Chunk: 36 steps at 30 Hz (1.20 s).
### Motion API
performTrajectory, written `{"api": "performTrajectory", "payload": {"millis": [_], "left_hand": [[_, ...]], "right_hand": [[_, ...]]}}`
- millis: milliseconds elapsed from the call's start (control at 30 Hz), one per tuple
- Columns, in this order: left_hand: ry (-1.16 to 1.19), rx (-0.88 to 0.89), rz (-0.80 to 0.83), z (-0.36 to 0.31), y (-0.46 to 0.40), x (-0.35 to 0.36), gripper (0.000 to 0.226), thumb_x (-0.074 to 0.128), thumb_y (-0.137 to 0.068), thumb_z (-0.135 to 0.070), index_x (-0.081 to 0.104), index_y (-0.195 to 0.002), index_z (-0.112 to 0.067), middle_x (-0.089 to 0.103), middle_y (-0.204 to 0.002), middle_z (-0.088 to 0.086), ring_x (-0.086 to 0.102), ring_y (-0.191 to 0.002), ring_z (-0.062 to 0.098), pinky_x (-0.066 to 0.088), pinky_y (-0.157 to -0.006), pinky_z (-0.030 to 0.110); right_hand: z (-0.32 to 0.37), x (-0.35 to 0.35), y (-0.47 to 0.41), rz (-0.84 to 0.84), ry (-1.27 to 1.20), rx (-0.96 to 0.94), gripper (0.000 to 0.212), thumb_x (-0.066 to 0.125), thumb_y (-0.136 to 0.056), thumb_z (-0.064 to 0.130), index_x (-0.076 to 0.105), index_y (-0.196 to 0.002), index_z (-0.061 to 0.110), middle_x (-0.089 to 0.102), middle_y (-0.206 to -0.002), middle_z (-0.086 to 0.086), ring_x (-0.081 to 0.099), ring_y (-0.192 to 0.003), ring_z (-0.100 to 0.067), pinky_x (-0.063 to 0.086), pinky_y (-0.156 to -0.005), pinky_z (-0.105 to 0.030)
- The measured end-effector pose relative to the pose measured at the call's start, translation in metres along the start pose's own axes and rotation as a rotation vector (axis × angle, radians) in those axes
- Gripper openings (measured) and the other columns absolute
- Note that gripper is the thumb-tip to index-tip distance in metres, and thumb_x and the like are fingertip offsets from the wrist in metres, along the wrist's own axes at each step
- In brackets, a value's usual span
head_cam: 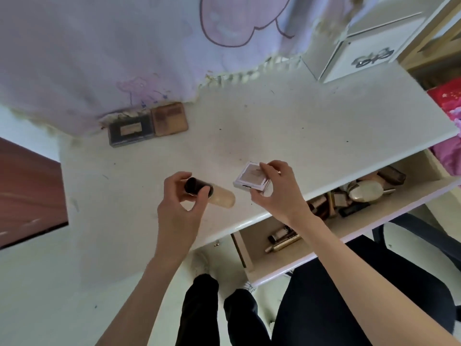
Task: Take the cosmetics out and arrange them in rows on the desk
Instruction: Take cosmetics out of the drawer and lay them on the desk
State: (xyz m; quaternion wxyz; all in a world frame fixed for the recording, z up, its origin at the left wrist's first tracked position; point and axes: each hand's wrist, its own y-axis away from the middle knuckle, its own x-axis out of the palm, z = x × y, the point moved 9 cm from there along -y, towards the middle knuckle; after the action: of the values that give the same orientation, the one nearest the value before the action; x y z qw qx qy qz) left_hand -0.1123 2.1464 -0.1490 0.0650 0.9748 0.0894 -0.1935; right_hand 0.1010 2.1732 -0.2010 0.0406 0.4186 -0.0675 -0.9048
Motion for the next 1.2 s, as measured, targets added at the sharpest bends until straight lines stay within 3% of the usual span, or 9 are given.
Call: {"api": "performTrajectory", "payload": {"millis": [100,233,367,600,667,867,967,1067,1200], "left_hand": [[0.034,-0.016,-0.105,0.010,-0.025,-0.046,0.029,0.065,-0.084,-0.014,0.048,-0.097,-0.034,0.059,-0.091,-0.021,0.059,-0.079,-0.008,0.043,-0.071,0.004],[0.034,-0.016,-0.172,0.025,-0.059,-0.094,0.028,0.064,-0.085,-0.014,0.048,-0.100,-0.031,0.058,-0.093,-0.023,0.059,-0.082,-0.009,0.046,-0.076,0.007],[0.032,-0.022,-0.187,0.035,-0.089,-0.125,0.027,0.064,-0.085,-0.014,0.050,-0.104,-0.027,0.059,-0.094,-0.021,0.059,-0.083,-0.008,0.046,-0.075,0.007],[0.015,-0.009,-0.129,0.035,-0.124,-0.138,0.028,0.064,-0.085,-0.012,0.056,-0.108,-0.023,0.061,-0.096,-0.021,0.061,-0.083,-0.009,0.044,-0.074,0.004],[0.003,0.009,-0.102,0.029,-0.132,-0.132,0.027,0.064,-0.084,-0.010,0.057,-0.108,-0.022,0.062,-0.095,-0.019,0.061,-0.084,-0.008,0.042,-0.073,0.002],[-0.028,0.069,0.046,0.002,-0.156,-0.081,0.029,0.066,-0.082,-0.008,0.059,-0.103,-0.027,0.063,-0.100,-0.007,0.062,-0.086,0.002,0.044,-0.079,0.006],[-0.046,0.120,0.158,-0.018,-0.171,-0.037,0.031,0.067,-0.081,-0.011,0.062,-0.108,-0.026,0.062,-0.103,-0.004,0.062,-0.093,0.012,0.048,-0.091,0.025],[-0.102,0.168,0.222,-0.039,-0.185,0.007,0.034,0.064,-0.083,-0.013,0.060,-0.116,-0.018,0.057,-0.106,0.000,0.061,-0.099,0.018,0.049,-0.091,0.042],[-0.153,0.200,0.240,-0.054,-0.205,0.047,0.034,0.059,-0.087,-0.007,0.058,-0.121,-0.013,0.057,-0.110,0.006,0.060,-0.099,0.018,0.046,-0.094,0.026]], "right_hand": [[0.034,0.035,-0.023,0.031,0.000,-0.095,0.062,0.071,-0.078,0.022,0.047,-0.133,0.006,0.041,-0.131,-0.011,0.044,-0.117,-0.024,0.039,-0.097,-0.024],[0.081,0.073,-0.054,0.105,0.082,-0.206,0.065,0.069,-0.079,0.024,0.042,-0.137,0.011,0.039,-0.138,-0.007,0.035,-0.128,-0.021,0.032,-0.104,-0.025],[0.114,0.099,-0.080,0.083,0.269,-0.343,0.064,0.075,-0.071,0.028,0.054,-0.127,0.006,0.055,-0.129,-0.013,0.045,-0.123,-0.037,0.041,-0.097,-0.047],[0.131,0.120,-0.103,0.130,0.264,-0.397,0.055,0.071,-0.075,0.012,0.054,-0.127,0.004,0.049,-0.136,-0.016,0.047,-0.122,-0.038,0.046,-0.096,-0.048],[0.128,0.116,-0.107,0.112,0.209,-0.371,0.053,0.069,-0.076,0.009,0.054,-0.127,0.004,0.047,-0.139,-0.016,0.049,-0.122,-0.036,0.045,-0.098,-0.044],[0.069,0.078,-0.113,-0.035,0.349,-0.173,0.060,0.039,-0.086,0.045,0.052,-0.129,0.005,0.048,-0.138,-0.018,0.046,-0.127,-0.036,0.037,-0.104,-0.048],[0.029,0.060,-0.117,-0.025,0.460,-0.034,0.071,0.026,-0.086,0.055,0.043,-0.138,0.011,0.037,-0.148,-0.012,0.033,-0.137,-0.031,0.022,-0.112,-0.050],[0.009,0.055,-0.118,0.030,0.581,-0.051,0.068,0.013,-0.092,0.058,0.035,-0.143,0.020,0.033,-0.151,-0.006,0.030,-0.139,-0.026,0.013,-0.115,-0.046],[0.001,0.052,-0.120,0.043,0.632,-0.073,0.066,0.005,-0.095,0.057,0.037,-0.142,0.024,0.039,-0.147,-0.002,0.038,-0.135,-0.024,0.012,-0.112,-0.045]]}}
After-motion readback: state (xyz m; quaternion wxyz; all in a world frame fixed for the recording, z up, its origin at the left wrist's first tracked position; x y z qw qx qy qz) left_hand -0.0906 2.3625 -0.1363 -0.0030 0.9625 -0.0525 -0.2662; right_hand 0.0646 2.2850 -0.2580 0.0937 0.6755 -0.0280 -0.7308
